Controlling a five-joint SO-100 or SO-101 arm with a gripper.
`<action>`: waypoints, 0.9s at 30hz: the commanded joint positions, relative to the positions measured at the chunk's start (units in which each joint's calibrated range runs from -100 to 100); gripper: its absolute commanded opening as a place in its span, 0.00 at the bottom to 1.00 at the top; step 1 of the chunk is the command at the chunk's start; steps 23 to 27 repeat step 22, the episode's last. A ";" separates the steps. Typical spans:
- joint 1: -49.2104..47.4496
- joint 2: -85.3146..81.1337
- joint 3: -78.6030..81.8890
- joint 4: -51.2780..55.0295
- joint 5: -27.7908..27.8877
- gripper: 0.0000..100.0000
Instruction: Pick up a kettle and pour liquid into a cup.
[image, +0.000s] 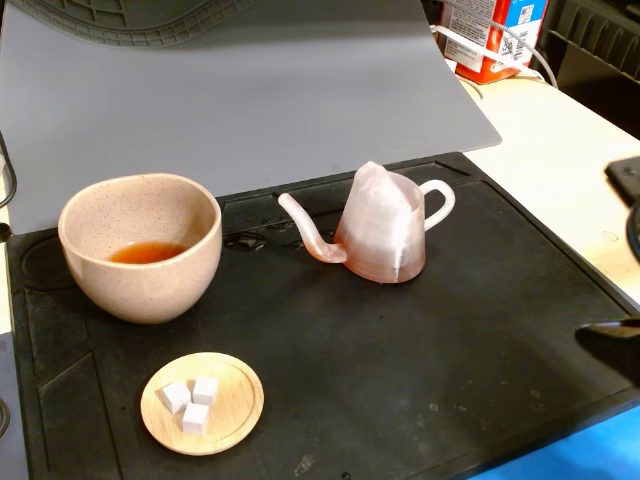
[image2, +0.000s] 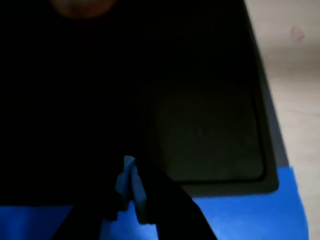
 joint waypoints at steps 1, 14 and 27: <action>-0.94 -1.06 0.19 5.90 -0.17 0.00; -0.79 -5.92 0.19 26.40 0.14 0.00; -0.87 -5.92 0.19 26.40 0.25 0.00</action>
